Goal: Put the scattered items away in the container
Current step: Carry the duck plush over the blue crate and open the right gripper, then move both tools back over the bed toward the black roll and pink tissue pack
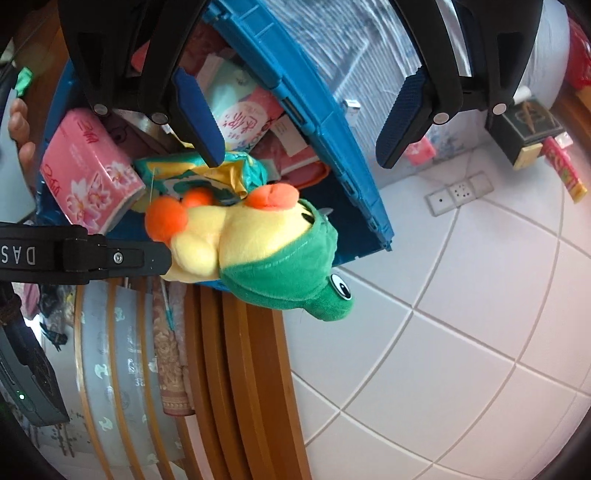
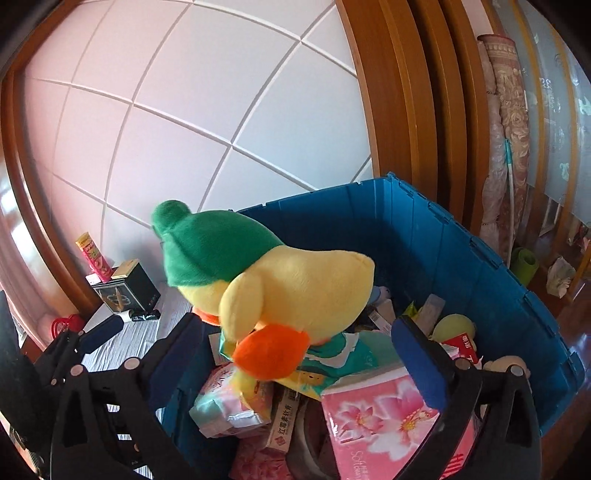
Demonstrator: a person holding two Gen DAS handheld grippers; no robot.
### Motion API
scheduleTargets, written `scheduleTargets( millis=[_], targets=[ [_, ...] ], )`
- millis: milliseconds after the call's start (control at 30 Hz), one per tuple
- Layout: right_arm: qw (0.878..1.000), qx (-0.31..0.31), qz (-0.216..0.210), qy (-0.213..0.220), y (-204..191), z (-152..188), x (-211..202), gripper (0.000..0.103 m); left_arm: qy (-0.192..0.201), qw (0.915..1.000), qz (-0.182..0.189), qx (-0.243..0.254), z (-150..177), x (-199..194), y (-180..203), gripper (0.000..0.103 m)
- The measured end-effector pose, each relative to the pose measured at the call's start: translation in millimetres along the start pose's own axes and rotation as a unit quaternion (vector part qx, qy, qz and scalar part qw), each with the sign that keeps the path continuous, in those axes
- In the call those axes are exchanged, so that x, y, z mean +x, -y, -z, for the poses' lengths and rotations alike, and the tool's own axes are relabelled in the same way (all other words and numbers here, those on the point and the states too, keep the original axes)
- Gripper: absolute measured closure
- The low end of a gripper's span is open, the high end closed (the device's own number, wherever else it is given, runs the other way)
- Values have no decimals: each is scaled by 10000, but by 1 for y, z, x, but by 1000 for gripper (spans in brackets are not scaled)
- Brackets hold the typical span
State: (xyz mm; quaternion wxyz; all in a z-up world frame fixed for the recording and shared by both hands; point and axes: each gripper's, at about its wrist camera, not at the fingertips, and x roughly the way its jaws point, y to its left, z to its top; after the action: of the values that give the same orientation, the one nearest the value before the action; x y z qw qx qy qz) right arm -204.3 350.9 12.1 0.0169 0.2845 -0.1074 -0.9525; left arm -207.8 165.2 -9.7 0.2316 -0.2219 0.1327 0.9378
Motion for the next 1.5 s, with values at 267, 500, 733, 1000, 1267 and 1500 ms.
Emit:
scheduleTargets(
  millis=[267, 500, 733, 1000, 1267, 1500],
  targets=[
    [9993, -214, 232, 180, -39, 5, -11, 0, 72, 9998, 100, -137, 9, -16, -26, 17],
    [9990, -288, 290, 174, -71, 14, -14, 0, 71, 9995, 145, -269, 23, -28, -52, 16],
    [9988, -376, 276, 116, -115, 26, -7, 0, 60, 9992, 78, -388, 40, -41, -89, 16],
    [9985, -496, 213, 101, -177, 39, 16, 0, -66, 9980, -117, -623, 69, -45, -157, 16],
    [9976, -693, 56, -66, -226, 44, 62, 0, -364, 9918, -519, -1110, 99, -30, -226, 16],
    [9924, -1062, -427, -461, -256, 55, 143, 0, -907, 9733, -1184, -1747, 132, 13, -286, 16]
  ],
)
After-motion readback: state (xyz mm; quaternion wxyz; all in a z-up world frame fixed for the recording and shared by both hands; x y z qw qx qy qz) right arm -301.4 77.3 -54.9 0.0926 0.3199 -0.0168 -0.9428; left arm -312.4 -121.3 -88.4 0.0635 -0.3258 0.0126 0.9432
